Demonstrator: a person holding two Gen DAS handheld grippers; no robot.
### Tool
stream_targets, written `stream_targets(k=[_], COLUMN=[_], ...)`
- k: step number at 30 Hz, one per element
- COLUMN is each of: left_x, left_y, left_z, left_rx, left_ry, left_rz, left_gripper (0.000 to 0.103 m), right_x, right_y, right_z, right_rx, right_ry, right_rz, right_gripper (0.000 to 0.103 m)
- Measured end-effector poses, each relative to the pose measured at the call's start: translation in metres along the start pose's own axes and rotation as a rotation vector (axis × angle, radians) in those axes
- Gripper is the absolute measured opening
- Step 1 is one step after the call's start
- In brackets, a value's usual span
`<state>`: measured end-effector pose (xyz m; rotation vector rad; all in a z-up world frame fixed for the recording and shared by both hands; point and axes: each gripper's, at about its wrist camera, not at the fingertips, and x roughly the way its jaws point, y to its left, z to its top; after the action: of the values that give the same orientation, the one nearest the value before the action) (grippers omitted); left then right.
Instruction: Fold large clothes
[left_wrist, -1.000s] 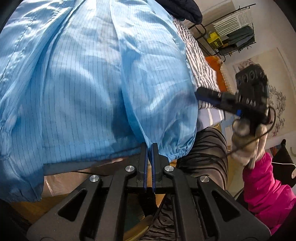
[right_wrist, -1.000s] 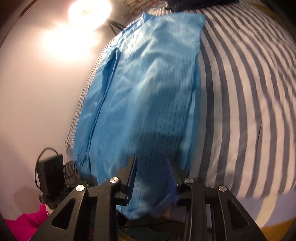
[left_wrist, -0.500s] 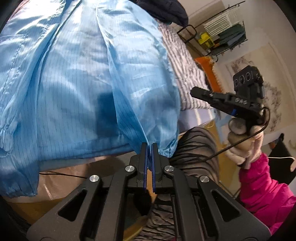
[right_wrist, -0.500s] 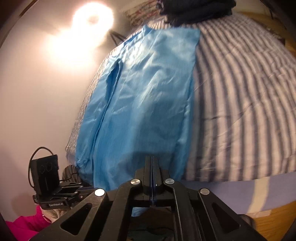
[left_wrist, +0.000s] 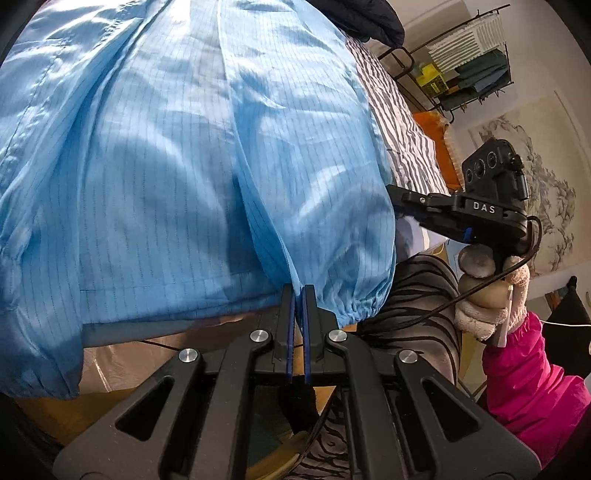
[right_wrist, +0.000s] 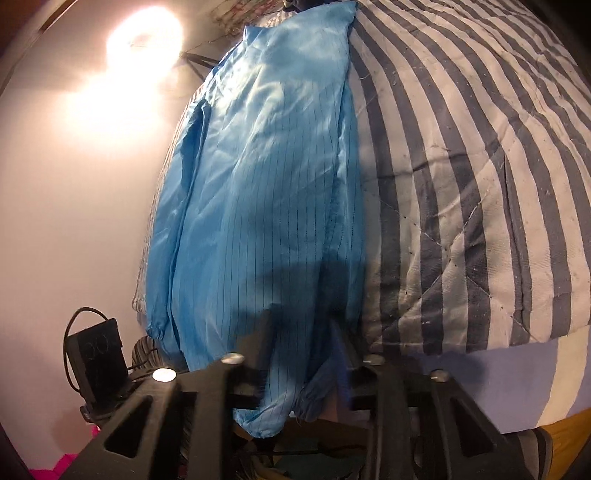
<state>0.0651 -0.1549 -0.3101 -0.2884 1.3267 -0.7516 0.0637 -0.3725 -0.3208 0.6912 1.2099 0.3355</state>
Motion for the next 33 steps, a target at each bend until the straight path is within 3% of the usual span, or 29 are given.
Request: stream_targets(k=[6, 12, 14, 15, 17, 23, 28, 29, 31, 33], left_x=[0.0, 0.001, -0.011, -0.017, -0.035, -0.061, -0.026, -0.015, 0.007, 0.024], left_y=[-0.022, -0.021, -0.024, -0.025, -0.031, -0.057, -0.084, -0.093, -0.114, -0.129], left_z=[-0.003, -0.005, -0.009, -0.011, -0.015, -0.013, 0.008, 0.012, 0.017, 0.019], left_rx=[0.078, 0.08, 0.101, 0.107, 0.125, 0.191, 0.245, 0.265, 0.309, 0.338], left_ry=[-0.004, 0.002, -0.014, -0.025, -0.068, -0.173, -0.131, -0.119, -0.093, -0.082], left_rz=[0.009, 0.065, 0.097, 0.104, 0.121, 0.135, 0.131, 0.137, 0.139, 0.144], left_gripper=[0.001, 0.001, 0.001, 0.001, 0.001, 0.001, 0.002, 0.005, 0.028, 0.043], right_x=[-0.036, -0.017, -0.018, -0.025, -0.042, -0.105, -0.154, -0.162, -0.174, -0.182], right_y=[0.014, 0.003, 0.008, 0.011, 0.02, 0.039, 0.036, 0.033, 0.025, 0.017], right_z=[-0.003, 0.0, -0.002, -0.004, -0.008, -0.031, -0.056, -0.057, -0.063, -0.065], right_rx=[-0.062, -0.035, -0.056, -0.078, -0.123, -0.251, -0.259, -0.249, -0.23, -0.209], right_ry=[-0.098, -0.031, -0.027, -0.04, -0.094, -0.308, -0.51, -0.526, -0.545, -0.556], right_rz=[-0.07, -0.151, -0.127, -0.12, -0.111, -0.156, -0.177, -0.18, -0.182, -0.181], right_gripper=[0.0, 0.0, 0.006, 0.018, 0.032, 0.036, 0.039, 0.04, 0.041, 0.041])
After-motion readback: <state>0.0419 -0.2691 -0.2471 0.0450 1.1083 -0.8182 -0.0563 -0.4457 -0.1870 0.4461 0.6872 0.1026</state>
